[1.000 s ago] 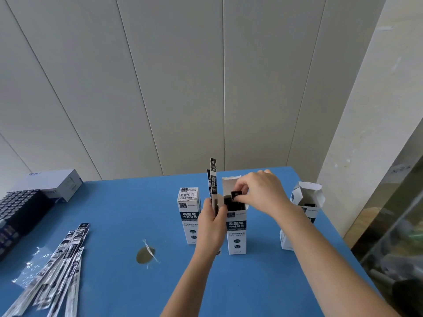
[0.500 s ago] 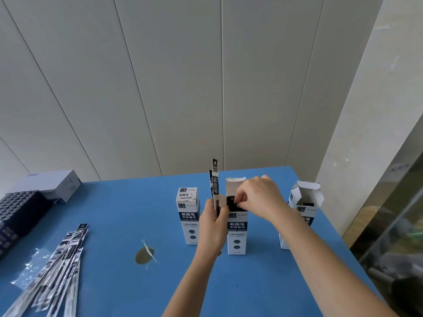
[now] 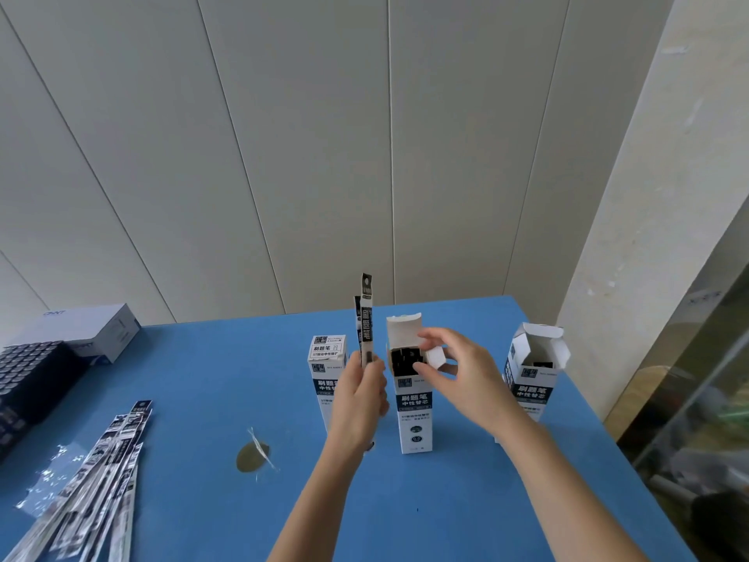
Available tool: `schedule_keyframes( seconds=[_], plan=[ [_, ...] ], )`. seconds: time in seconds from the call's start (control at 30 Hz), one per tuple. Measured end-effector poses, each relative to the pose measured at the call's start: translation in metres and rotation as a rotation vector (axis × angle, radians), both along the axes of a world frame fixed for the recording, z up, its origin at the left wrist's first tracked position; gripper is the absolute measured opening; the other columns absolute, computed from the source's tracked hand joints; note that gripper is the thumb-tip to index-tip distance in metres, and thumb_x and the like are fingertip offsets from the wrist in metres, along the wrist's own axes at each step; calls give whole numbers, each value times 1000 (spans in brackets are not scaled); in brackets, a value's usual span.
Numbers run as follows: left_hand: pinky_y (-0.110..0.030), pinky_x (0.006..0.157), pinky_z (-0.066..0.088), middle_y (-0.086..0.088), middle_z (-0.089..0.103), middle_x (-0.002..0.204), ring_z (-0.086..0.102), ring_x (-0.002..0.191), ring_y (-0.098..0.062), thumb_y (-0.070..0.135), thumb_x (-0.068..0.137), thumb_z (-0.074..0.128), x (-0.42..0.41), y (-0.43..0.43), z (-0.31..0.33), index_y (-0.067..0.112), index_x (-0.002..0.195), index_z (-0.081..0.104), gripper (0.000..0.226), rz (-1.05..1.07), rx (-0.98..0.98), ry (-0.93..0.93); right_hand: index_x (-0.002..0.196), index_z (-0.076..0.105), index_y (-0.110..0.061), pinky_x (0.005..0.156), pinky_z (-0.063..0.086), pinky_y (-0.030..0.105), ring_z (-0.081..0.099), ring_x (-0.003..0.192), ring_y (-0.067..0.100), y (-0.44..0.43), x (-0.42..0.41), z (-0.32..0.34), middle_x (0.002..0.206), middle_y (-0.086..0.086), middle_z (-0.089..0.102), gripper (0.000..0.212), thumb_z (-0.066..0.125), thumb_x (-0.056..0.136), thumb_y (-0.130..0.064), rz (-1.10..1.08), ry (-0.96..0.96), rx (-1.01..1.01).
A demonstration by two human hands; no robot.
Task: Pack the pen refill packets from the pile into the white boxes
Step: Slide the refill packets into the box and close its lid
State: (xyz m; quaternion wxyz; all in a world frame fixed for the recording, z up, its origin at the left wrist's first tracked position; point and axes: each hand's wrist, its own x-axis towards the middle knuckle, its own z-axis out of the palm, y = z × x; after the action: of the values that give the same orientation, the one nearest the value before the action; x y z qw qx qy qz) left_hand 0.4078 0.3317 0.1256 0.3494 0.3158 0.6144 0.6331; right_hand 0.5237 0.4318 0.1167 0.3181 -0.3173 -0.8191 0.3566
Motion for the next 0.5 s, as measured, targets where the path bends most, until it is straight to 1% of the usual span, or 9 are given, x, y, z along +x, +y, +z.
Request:
schedule_keyframes(
  seconds=[0.07, 0.1, 0.17, 0.2, 0.27, 0.37, 0.43, 0.5],
  plan=[
    [-23, 57, 38, 1, 39, 60, 39, 56, -14, 11, 96, 37, -4, -5, 10, 13, 70, 40, 26, 2, 32, 55, 117, 56, -19, 82, 51, 14, 59, 98, 11, 0, 2, -2, 103, -7, 60, 38, 68, 82, -12, 31, 75, -98],
    [-18, 63, 39, 0, 44, 67, 44, 63, -12, 12, 97, 37, -6, -7, 15, 12, 72, 44, 26, -4, 36, 131, 118, 55, -19, 80, 50, 12, 59, 98, 10, 0, 3, -3, 104, -5, 60, 39, 68, 82, -12, 44, 104, -138],
    [-6, 66, 36, 0, 43, 80, 43, 69, -1, 14, 98, 35, -8, -11, 26, 11, 81, 54, 26, -42, 59, 322, 118, 54, -21, 78, 50, 10, 58, 101, 9, -1, 5, -5, 106, -4, 60, 39, 67, 82, -12, 64, 138, -183],
    [-4, 67, 35, 1, 41, 82, 41, 68, 3, 14, 99, 34, -9, -13, 32, 10, 86, 56, 26, -56, 73, 418, 118, 54, -23, 78, 50, 10, 57, 103, 8, -1, 6, -6, 107, -5, 60, 38, 67, 83, -13, 68, 146, -190],
    [-4, 67, 36, 2, 39, 80, 41, 65, 3, 12, 99, 33, -10, -14, 43, 11, 93, 58, 26, -84, 109, 541, 115, 54, -27, 79, 50, 11, 55, 107, 8, -2, 7, -8, 109, -8, 60, 36, 66, 84, -14, 66, 156, -196],
    [-7, 62, 36, 8, 42, 72, 43, 59, 1, 10, 98, 36, -15, -13, 52, 16, 96, 57, 21, -152, 166, 637, 114, 55, -29, 79, 50, 11, 55, 109, 7, -2, 8, -9, 109, -10, 61, 35, 66, 84, -15, 50, 173, -208],
    [-10, 65, 40, 4, 52, 78, 48, 64, -2, 11, 97, 41, -20, -10, 54, 21, 96, 58, 19, -175, 182, 671, 114, 54, -29, 78, 50, 11, 57, 105, 5, -3, 9, -8, 108, -9, 61, 36, 66, 83, -14, 54, 183, -218],
    [-12, 68, 45, -2, 62, 88, 56, 70, -3, 10, 95, 47, -22, -6, 56, 23, 94, 60, 18, -171, 210, 651, 115, 53, -30, 78, 51, 13, 58, 101, 3, -5, 10, -7, 106, -8, 60, 39, 67, 82, -13, 65, 202, -238]
  ],
)
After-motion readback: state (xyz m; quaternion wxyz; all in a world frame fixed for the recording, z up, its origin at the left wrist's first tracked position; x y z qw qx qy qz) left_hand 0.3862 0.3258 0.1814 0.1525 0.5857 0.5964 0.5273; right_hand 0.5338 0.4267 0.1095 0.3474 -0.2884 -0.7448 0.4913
